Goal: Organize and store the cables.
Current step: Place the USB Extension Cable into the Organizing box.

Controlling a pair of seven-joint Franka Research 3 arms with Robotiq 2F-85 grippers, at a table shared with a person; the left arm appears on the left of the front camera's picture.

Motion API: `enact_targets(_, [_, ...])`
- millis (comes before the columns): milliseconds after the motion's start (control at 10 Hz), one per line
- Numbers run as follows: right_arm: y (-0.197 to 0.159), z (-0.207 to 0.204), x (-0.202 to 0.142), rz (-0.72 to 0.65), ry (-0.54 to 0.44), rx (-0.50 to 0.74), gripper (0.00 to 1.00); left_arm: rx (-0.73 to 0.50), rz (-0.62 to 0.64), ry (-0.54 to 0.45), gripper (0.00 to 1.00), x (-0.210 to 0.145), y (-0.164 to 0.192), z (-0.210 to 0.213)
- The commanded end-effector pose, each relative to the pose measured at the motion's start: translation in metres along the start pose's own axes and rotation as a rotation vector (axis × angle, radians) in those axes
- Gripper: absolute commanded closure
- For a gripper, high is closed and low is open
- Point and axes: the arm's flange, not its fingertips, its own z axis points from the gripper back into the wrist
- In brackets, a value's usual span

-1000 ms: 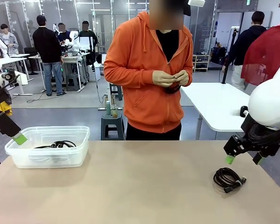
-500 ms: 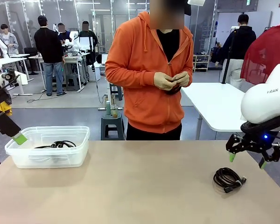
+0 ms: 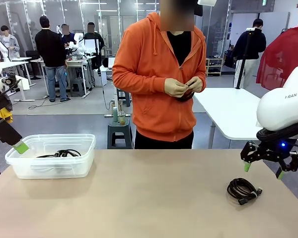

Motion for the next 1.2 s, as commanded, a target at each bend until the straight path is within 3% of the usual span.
enact_targets(0, [-0.001, -0.025, 0.016, -0.031, 0.050, -0.003, 0.00, 0.014, 0.002, 0.006, 0.00, 0.002, -0.001, 0.001])
enact_targets(600, [-0.032, -0.090, 0.034, -0.136, 0.071, 0.034, 0.00, 0.014, 0.002, 0.006, 0.00, 0.002, -0.001, 0.001])
enact_targets(1100, [-0.036, -0.115, 0.047, -0.204, 0.074, 0.034, 0.00, 0.014, 0.002, 0.006, 0.00, 0.002, -0.001, 0.001])
